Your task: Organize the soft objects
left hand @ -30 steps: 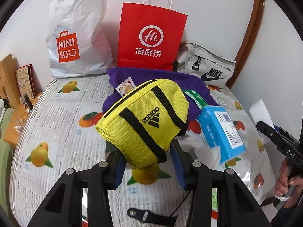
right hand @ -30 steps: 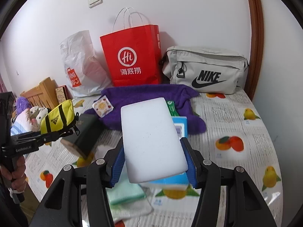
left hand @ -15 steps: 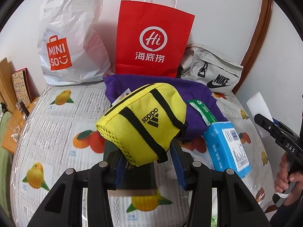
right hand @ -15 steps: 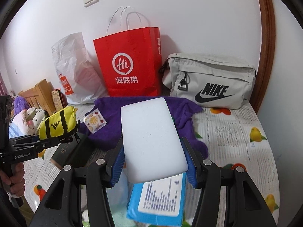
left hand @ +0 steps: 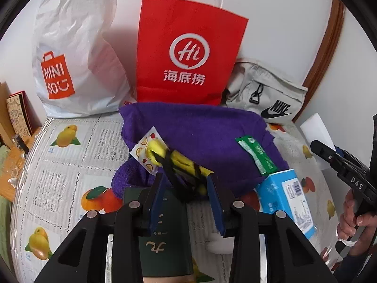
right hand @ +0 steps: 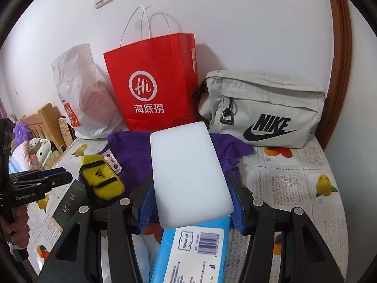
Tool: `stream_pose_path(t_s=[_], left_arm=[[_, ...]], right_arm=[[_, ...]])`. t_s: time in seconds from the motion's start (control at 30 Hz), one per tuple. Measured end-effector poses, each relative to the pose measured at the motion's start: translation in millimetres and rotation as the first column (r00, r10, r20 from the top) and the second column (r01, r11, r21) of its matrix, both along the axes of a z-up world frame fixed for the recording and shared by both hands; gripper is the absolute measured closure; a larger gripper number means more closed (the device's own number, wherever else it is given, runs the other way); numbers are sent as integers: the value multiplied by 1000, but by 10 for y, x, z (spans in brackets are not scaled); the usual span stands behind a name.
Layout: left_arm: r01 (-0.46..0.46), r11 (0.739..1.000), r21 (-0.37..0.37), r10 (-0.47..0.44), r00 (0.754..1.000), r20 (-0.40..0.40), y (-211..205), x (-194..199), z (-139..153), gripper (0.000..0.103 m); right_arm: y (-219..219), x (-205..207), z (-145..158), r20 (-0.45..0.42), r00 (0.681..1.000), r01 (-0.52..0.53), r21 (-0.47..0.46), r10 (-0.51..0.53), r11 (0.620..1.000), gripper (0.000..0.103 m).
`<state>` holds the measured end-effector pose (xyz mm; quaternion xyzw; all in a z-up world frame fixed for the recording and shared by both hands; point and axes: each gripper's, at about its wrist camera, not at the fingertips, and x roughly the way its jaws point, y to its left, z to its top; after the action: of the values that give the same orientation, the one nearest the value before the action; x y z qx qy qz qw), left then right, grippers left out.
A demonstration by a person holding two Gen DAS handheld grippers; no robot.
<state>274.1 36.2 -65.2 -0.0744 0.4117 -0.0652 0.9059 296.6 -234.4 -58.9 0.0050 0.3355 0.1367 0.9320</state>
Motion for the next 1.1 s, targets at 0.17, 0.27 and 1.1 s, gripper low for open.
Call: stream_pose_path(t_s=[0.17,0.27,1.1], left_arm=[[-6,1000,-8,6,1000,-21,44,59,-103,68],[-3,1000,-7,3,1000,-28,48,89,-138,68],[-13,1000,9,14,990,-140,-101,762,-606,89]], right_arm=[[47,46,-64,-12,1000,-13,-7,13,1000,48],[82,84,-99,-19,1000,-23,-18,23,1000,48],[128,435,-411,-63,997,-49,-67,45,997,48]])
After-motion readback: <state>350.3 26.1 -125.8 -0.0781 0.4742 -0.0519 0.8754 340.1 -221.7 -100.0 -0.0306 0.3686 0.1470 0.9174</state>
